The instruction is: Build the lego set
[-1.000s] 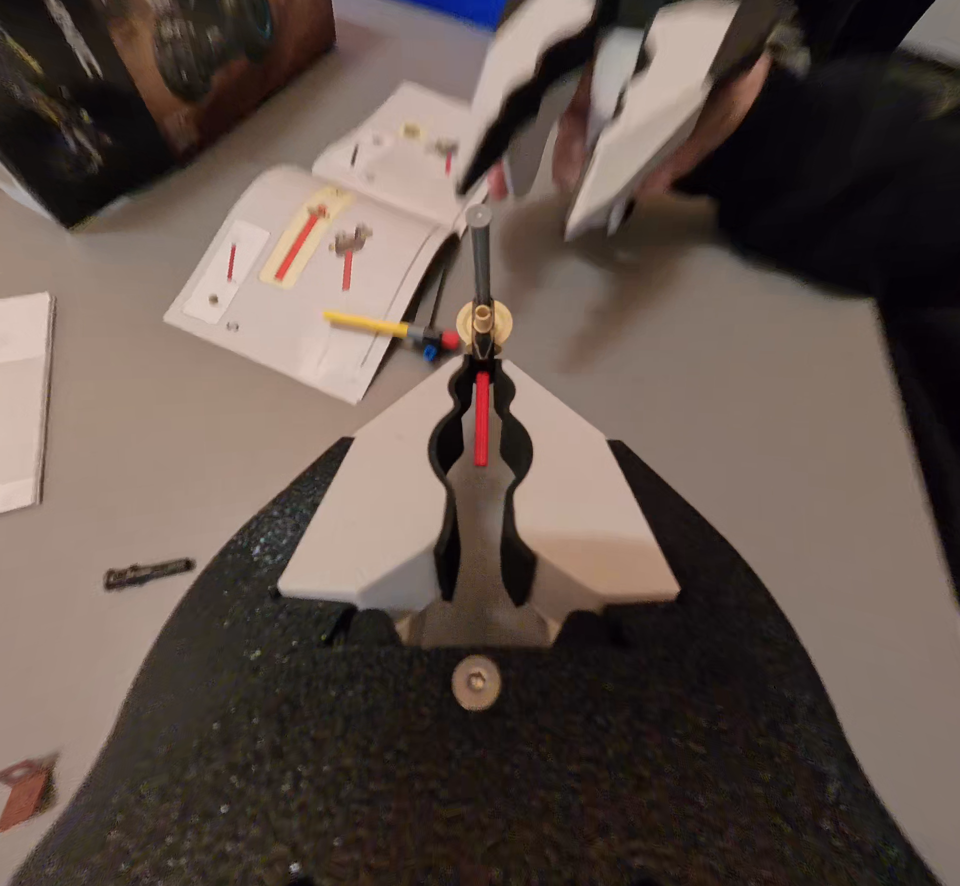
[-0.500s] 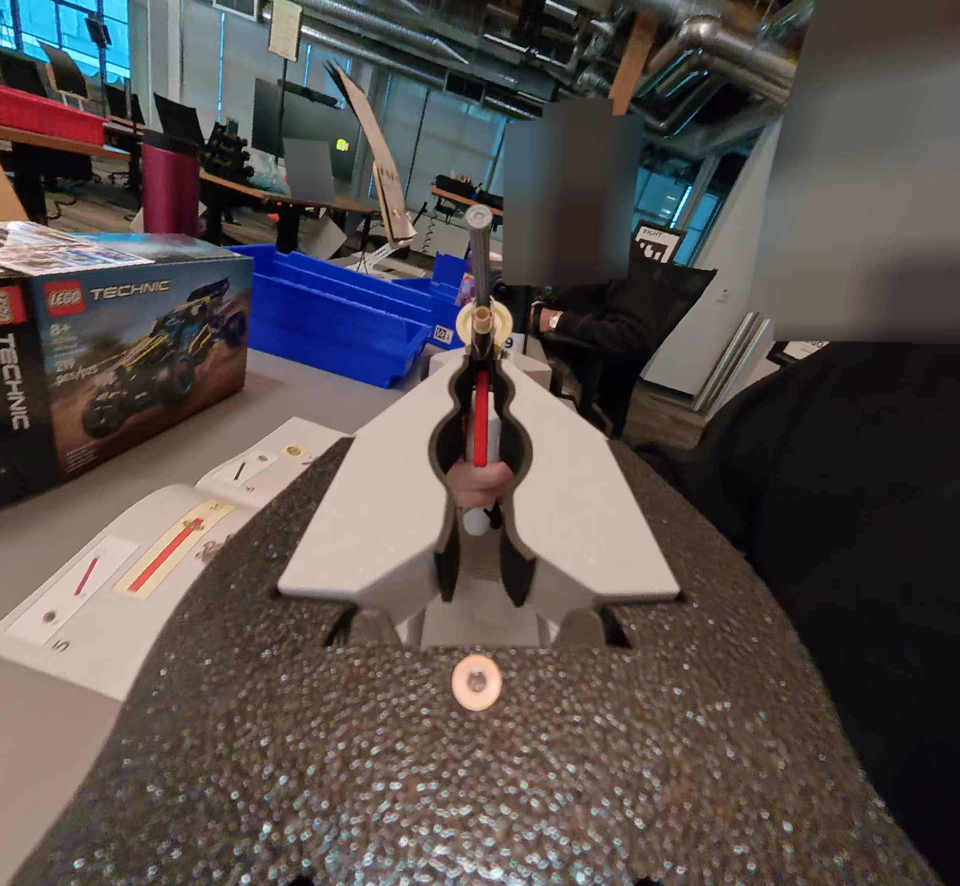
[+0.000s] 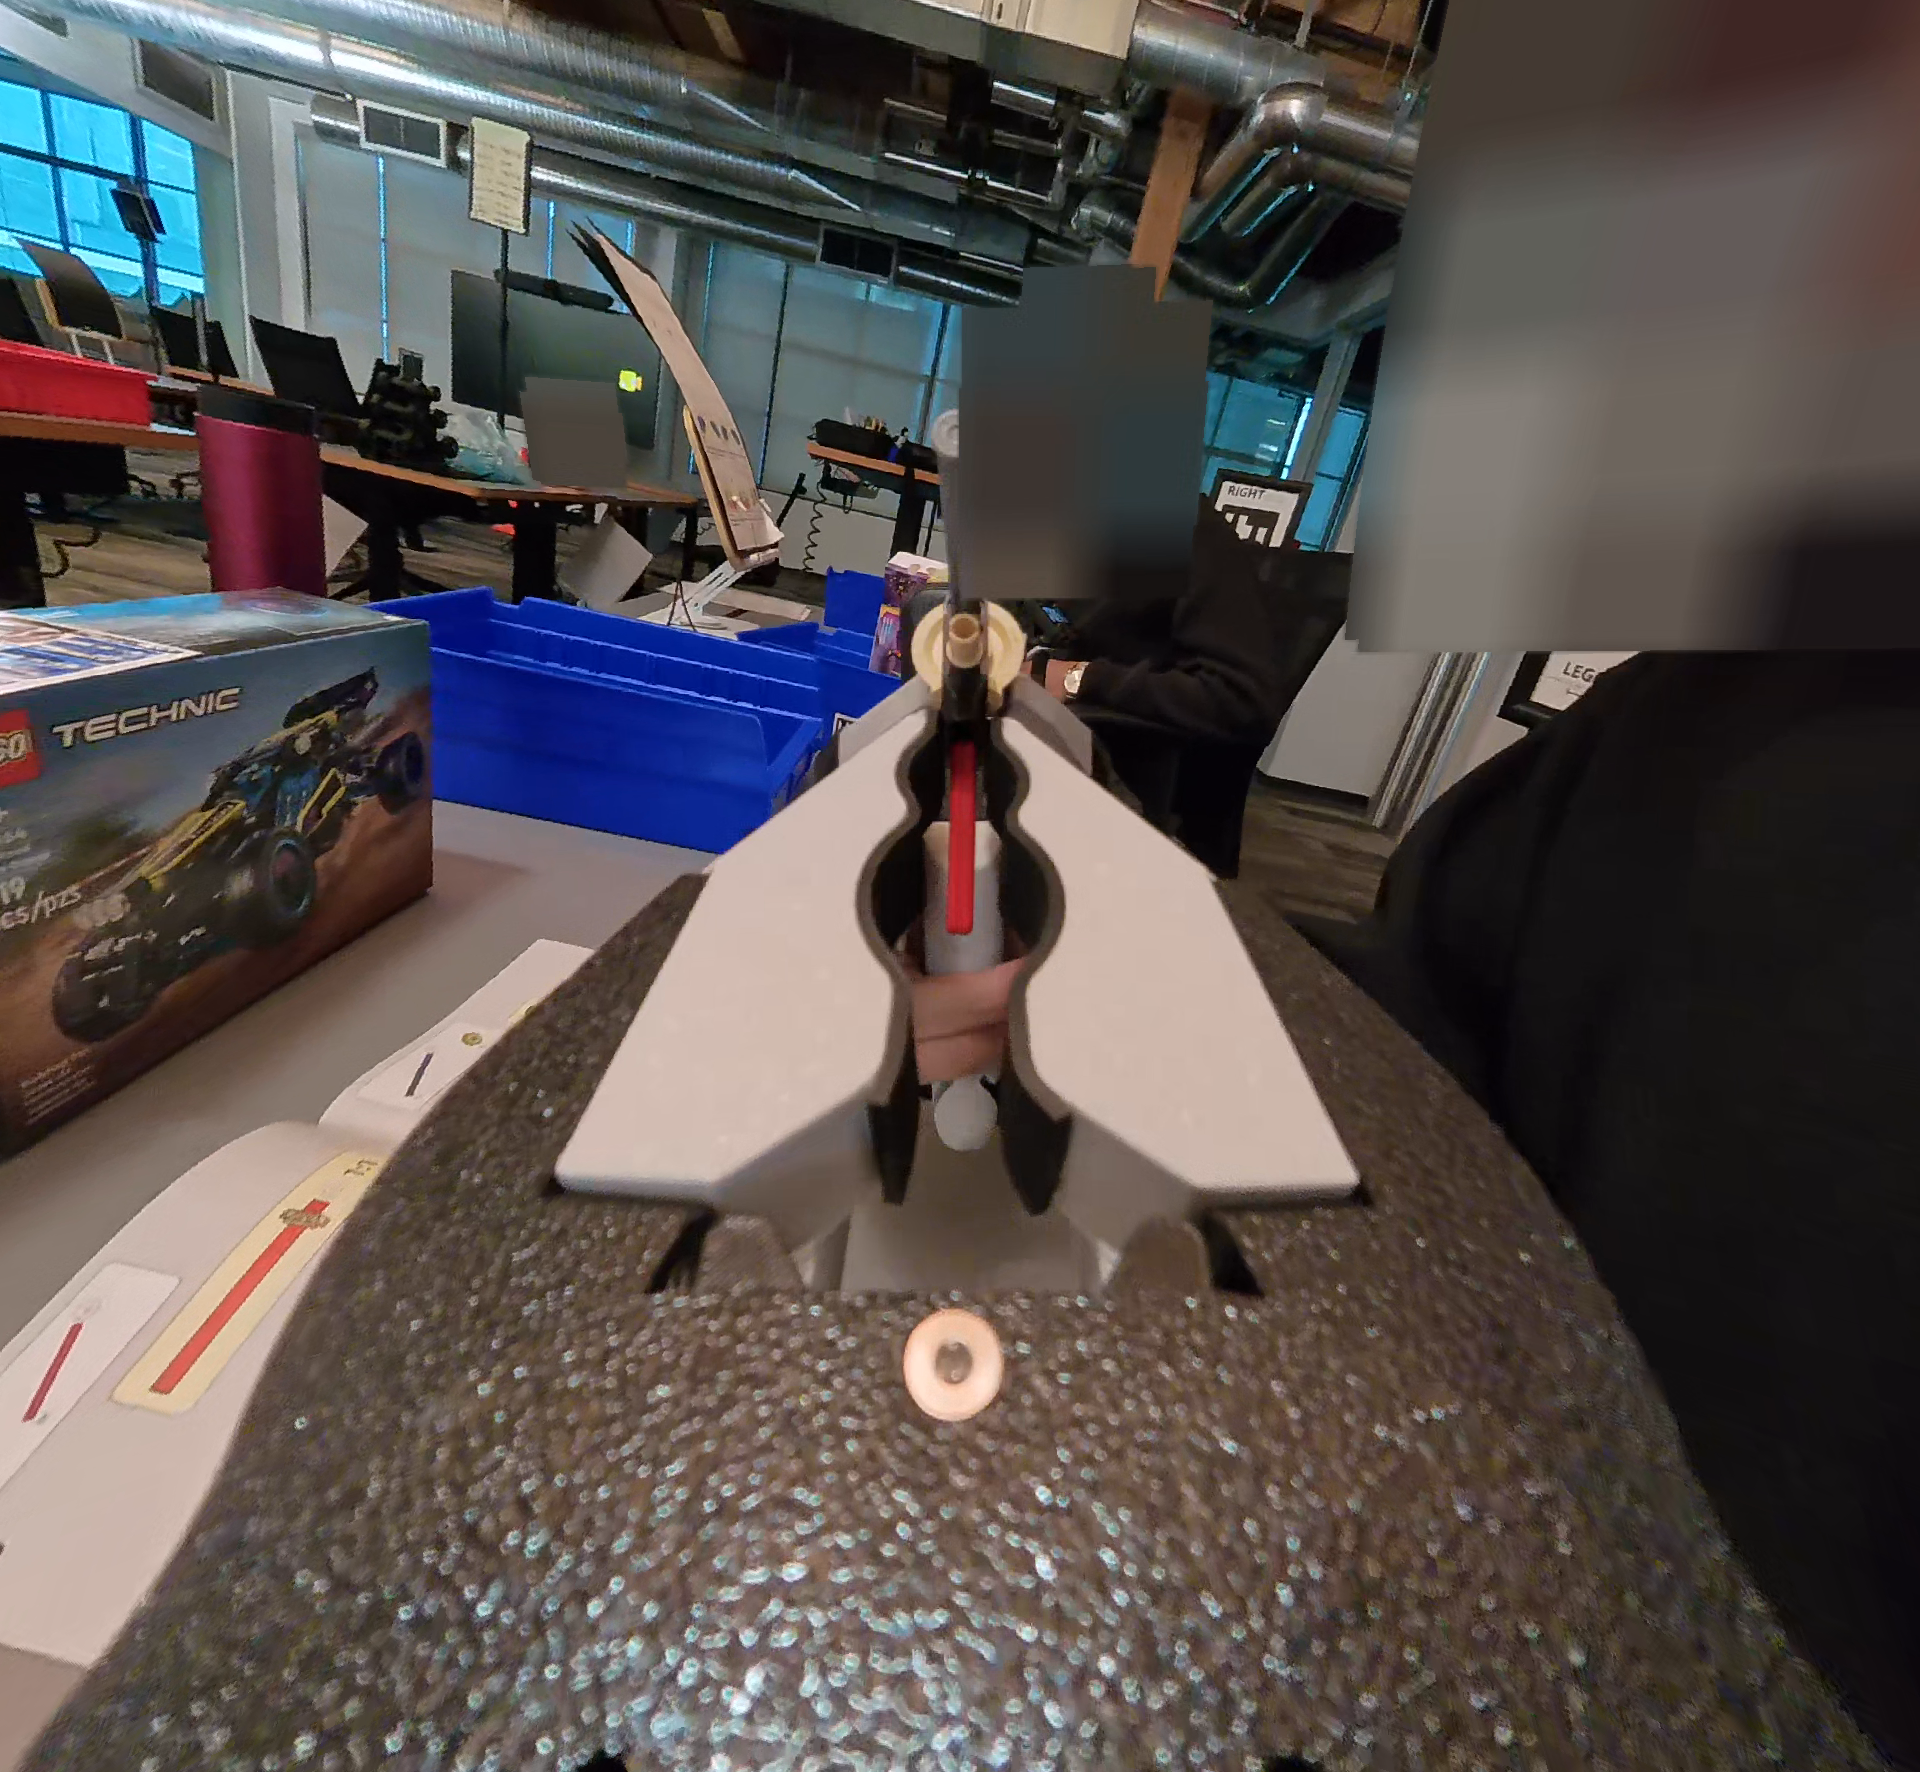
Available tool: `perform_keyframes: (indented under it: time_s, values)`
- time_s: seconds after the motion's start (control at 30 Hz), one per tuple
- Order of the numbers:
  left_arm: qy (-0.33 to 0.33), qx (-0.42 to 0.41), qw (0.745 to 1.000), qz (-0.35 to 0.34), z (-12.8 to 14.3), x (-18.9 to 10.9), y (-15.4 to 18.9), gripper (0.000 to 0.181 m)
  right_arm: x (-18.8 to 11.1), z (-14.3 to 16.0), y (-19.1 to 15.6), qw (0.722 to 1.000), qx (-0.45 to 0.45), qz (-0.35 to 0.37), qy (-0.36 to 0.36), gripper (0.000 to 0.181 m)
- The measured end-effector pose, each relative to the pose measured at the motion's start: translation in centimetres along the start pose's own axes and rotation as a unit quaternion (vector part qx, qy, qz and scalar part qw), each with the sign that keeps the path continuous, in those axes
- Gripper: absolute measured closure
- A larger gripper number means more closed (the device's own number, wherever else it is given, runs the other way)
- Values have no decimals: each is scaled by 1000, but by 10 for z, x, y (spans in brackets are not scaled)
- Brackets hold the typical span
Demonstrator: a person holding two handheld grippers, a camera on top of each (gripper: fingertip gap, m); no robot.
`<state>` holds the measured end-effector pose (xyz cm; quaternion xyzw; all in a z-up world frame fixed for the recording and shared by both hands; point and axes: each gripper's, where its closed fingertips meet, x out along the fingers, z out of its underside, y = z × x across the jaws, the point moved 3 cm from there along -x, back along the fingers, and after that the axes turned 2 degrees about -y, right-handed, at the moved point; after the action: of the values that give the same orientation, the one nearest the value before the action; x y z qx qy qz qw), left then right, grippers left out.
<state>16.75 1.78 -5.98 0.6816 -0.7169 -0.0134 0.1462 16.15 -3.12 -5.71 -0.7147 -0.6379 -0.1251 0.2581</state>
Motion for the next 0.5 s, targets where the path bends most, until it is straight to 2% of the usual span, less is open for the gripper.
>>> perform_keyframes:
  time_s: [0.13, 0.3, 0.37, 0.5]
  values:
    - [1, 14, 1000, -3, 1, 1, 0, 176, 0, 2, 2, 1000, 2, 6, -9, 177]
    - [-16, 36, 999, -22, 3, 0, -5, 176, 0, 4, 4, 1000, 11, 8, -13, 169]
    - [-26, 41, 998, -26, 4, 0, -6, 176, -1, 5, 8, 1000, 7, 22, -20, 176]
    - [-35, 45, 998, -28, 5, 0, -6, 176, -1, 6, 9, 999, 13, 21, -21, 177]
